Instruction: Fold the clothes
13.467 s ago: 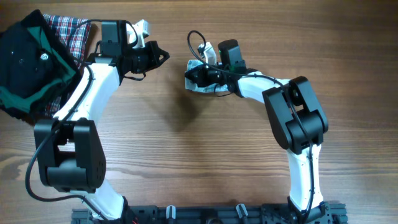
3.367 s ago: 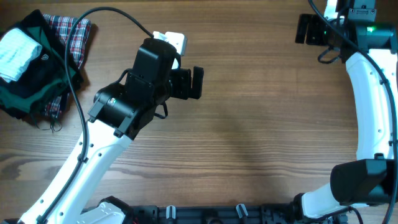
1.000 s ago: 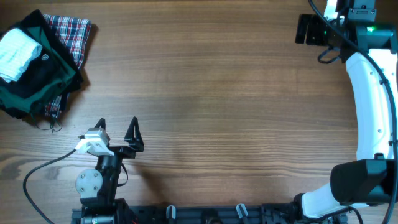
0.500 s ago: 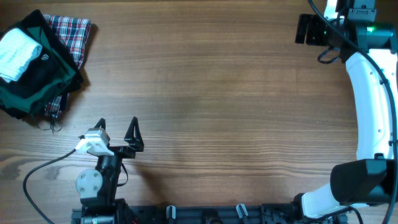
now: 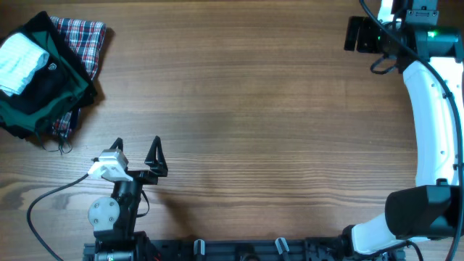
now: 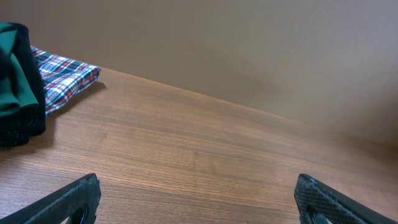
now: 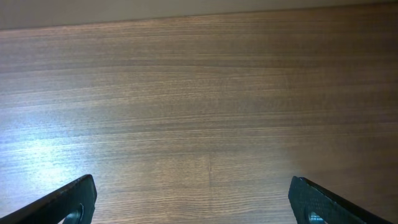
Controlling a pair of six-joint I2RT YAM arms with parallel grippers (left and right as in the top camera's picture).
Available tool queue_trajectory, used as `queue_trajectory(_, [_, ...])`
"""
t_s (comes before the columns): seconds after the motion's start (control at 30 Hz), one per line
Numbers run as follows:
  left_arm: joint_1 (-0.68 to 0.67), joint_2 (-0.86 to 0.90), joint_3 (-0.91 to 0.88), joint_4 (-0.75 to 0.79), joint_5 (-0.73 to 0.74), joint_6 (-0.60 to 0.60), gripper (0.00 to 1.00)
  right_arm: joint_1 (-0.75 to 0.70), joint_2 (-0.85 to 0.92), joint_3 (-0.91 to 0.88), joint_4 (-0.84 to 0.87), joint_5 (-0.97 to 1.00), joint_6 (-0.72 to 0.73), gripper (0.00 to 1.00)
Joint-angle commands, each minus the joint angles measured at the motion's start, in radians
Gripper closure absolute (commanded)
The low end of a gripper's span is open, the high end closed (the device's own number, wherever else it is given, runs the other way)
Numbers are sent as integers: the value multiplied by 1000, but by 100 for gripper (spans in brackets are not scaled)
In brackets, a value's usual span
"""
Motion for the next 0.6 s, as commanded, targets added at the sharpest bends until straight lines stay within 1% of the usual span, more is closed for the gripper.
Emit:
queue_trajectory(0.0, [6,-12,-8,0,-13,-13,0,16,-99,23,-1,17,13,0])
queue_trajectory(0.2, [6,-12,-8,0,-13,-13,0,48,-325,7,-1,18,11,0])
queue_trajectory(0.27, [6,-12,-8,0,-13,-13,0,48,-402,-32,-2,17,11,0])
queue_trajectory(0.37, [6,-12,-8,0,-13,-13,0,48,-535,-140,3,-14,25,0])
queue_trajectory(0.43, [6,-12,-8,0,-13,-13,0,47,-621,-232,58,-70,49,0])
queue_trajectory(0.47, [6,-11,-8,0,-13,-13,0,47,-671,-300,120,-94,72,0])
queue_trajectory(0.53, [6,-9,-8,0,-13,-13,0,47,-780,-453,290,-132,121,0])
queue_trajectory(0.57, [6,-9,-8,0,-13,-13,0,47,-845,-550,407,-153,148,0])
